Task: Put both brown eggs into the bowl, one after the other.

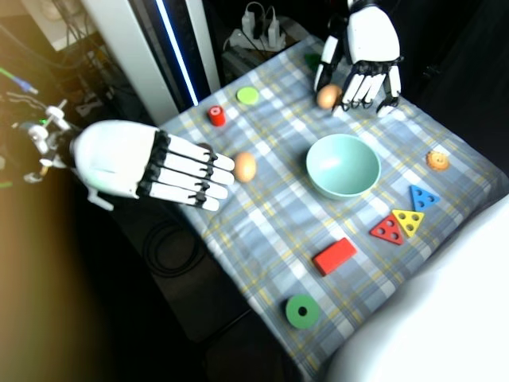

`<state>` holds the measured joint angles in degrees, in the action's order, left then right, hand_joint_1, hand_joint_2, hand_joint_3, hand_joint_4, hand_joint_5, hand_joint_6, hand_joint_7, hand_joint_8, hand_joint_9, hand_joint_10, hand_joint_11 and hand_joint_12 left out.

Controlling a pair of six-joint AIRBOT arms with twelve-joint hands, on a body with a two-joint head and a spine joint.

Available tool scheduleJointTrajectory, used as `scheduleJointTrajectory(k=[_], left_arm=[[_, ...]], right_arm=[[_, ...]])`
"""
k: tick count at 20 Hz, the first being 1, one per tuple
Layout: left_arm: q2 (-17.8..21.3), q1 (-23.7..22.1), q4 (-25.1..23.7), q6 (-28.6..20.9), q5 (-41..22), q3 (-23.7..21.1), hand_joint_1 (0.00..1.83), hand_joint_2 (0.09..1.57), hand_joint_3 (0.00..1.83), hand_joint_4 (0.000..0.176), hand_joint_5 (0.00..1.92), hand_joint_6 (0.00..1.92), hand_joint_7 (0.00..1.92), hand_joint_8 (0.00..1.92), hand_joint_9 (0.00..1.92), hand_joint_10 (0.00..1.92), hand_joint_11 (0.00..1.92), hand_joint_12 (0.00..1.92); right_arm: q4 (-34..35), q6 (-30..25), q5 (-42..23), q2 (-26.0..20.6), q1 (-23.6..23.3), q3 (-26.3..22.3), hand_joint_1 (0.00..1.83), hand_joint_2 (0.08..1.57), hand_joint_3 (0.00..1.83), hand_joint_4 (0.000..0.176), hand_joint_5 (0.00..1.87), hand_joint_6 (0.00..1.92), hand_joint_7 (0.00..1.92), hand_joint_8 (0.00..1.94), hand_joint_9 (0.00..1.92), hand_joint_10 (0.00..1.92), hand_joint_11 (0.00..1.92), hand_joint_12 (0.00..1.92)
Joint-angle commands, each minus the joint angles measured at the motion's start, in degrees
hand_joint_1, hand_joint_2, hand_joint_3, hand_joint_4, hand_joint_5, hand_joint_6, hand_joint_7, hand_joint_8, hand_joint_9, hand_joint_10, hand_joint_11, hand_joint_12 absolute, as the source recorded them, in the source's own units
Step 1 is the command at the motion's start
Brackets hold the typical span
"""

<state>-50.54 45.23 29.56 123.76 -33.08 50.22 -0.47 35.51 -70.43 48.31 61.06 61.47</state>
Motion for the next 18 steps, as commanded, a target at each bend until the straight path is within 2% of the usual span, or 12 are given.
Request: scheduleJointTrajectory(k=[1, 2, 4, 5, 6, 7, 9, 12, 13, 14, 17, 18], left_arm=[[-0.05, -1.61, -1.68, -0.46, -7.72, 0.44, 1.06, 1.05, 0.0, 0.176, 1.12, 0.74, 1.13, 0.95, 0.96, 1.08, 0.02, 1.19], [-0.28, -3.58, -2.6, -0.74, -8.4, 0.93, 1.13, 1.03, 0.0, 0.005, 1.19, 0.62, 1.22, 0.87, 1.0, 1.04, 0.11, 1.09], [-1.3, -6.77, -3.66, -1.09, -8.58, 2.25, 1.14, 1.03, 0.0, 0.0, 1.17, 0.64, 1.17, 0.87, 0.89, 0.99, 0.08, 1.15], [-2.31, -8.85, -4.21, -1.09, -8.05, 3.4, 1.13, 1.02, 0.0, 0.036, 1.21, 0.58, 1.24, 0.88, 0.95, 0.92, 0.1, 1.1], [-3.67, -11.01, -4.29, -1.1, -6.8, 4.97, 1.13, 1.02, 0.0, 0.036, 1.21, 0.58, 1.24, 0.88, 0.95, 0.92, 0.1, 1.1], [-5.9, -14.01, -4.12, -1.11, -4.61, 7.54, 1.17, 1.02, 0.0, 0.0, 1.2, 0.6, 1.25, 0.78, 1.05, 0.65, 0.15, 0.96], [-9.05, -17.39, -3.53, -1.11, -0.96, 11.06, 1.28, 1.04, 0.0, 0.0, 1.02, 0.8, 1.33, 0.5, 1.15, 0.22, 0.17, 0.95], [-14.25, -20.03, -1.65, -1.14, 3.83, 16.77, 1.28, 1.03, 0.0, 0.0, 1.01, 0.85, 1.42, 0.26, 1.23, 0.03, 0.18, 0.89], [-15.36, -20.48, -1.29, -1.15, 4.85, 17.95, 1.36, 1.08, 0.0, 0.0, 0.96, 0.98, 1.17, 0.83, 1.03, 0.77, 0.12, 0.87], [-16.15, -20.73, -1.16, -1.16, 5.68, 18.76, 1.29, 1.08, 0.0, 0.0, 0.97, 0.84, 1.16, 0.89, 1.03, 0.64, 0.16, 0.9], [-17.47, -21.17, -1.17, -1.16, 7.31, 20.01, 1.24, 1.1, 0.0, 0.0, 0.9, 1.02, 1.15, 0.8, 1.15, 0.25, 0.28, 0.85], [-17.74, -21.19, -1.14, -1.16, 7.59, 20.22, 0.97, 1.06, 0.0, 0.0, 0.83, 0.47, 0.99, 0.33, 1.07, 0.06, 0.28, 0.81]], right_arm=[[1.51, -0.45, -7.04, -0.2, -0.09, 0.17, 0.71, 1.3, 0.0, 0.0, 0.54, 0.0, 0.5, 0.0, 0.53, 0.0, 0.35, 0.63], [1.56, -0.45, -7.05, -0.2, -0.07, 0.19, 0.73, 1.3, 0.0, 0.0, 0.54, 0.0, 0.5, 0.0, 0.53, 0.0, 0.36, 0.62], [1.59, -0.45, -7.05, -0.2, -0.06, 0.22, 0.75, 1.29, 0.0, 0.0, 0.55, 0.0, 0.5, 0.0, 0.54, 0.0, 0.37, 0.62], [1.6, -0.45, -7.05, -0.17, -0.06, 0.25, 0.75, 1.29, 0.0, 0.0, 0.54, 0.0, 0.51, 0.0, 0.54, 0.0, 0.37, 0.62], [1.6, -0.45, -7.05, -0.15, -0.06, 0.3, 0.75, 1.29, 0.0, 0.0, 0.54, 0.0, 0.51, 0.0, 0.54, 0.0, 0.37, 0.62], [1.59, -0.45, -7.05, -0.1, -0.06, 0.39, 0.76, 1.29, 0.0, 0.0, 0.54, 0.0, 0.51, 0.0, 0.54, 0.0, 0.37, 0.63], [1.58, -0.45, -7.05, 0.04, -0.07, 0.58, 0.77, 1.28, 0.0, 0.0, 0.55, 0.0, 0.51, 0.0, 0.55, 0.0, 0.38, 0.63], [1.45, -0.45, -7.06, 0.51, -0.24, 0.98, 0.73, 1.28, 0.0, 0.0, 0.55, 0.0, 0.52, 0.0, 0.55, 0.0, 0.38, 0.61], [1.36, -0.45, -7.06, 0.56, -0.28, 1.01, 0.74, 1.29, 0.0, 0.0, 0.55, 0.0, 0.52, 0.0, 0.55, 0.0, 0.38, 0.61], [1.28, -0.45, -7.06, 0.59, -0.28, 1.04, 0.75, 1.29, 0.0, 0.0, 0.55, 0.0, 0.52, 0.0, 0.54, 0.0, 0.37, 0.6], [1.24, -0.45, -7.05, 0.61, -0.28, 1.08, 0.76, 1.29, 0.0, 0.0, 0.55, 0.0, 0.52, 0.0, 0.54, 0.0, 0.37, 0.6], [1.24, -0.45, -7.05, 0.61, -0.28, 1.09, 0.76, 1.29, 0.0, 0.0, 0.53, 0.0, 0.5, 0.0, 0.54, 0.0, 0.37, 0.6]])
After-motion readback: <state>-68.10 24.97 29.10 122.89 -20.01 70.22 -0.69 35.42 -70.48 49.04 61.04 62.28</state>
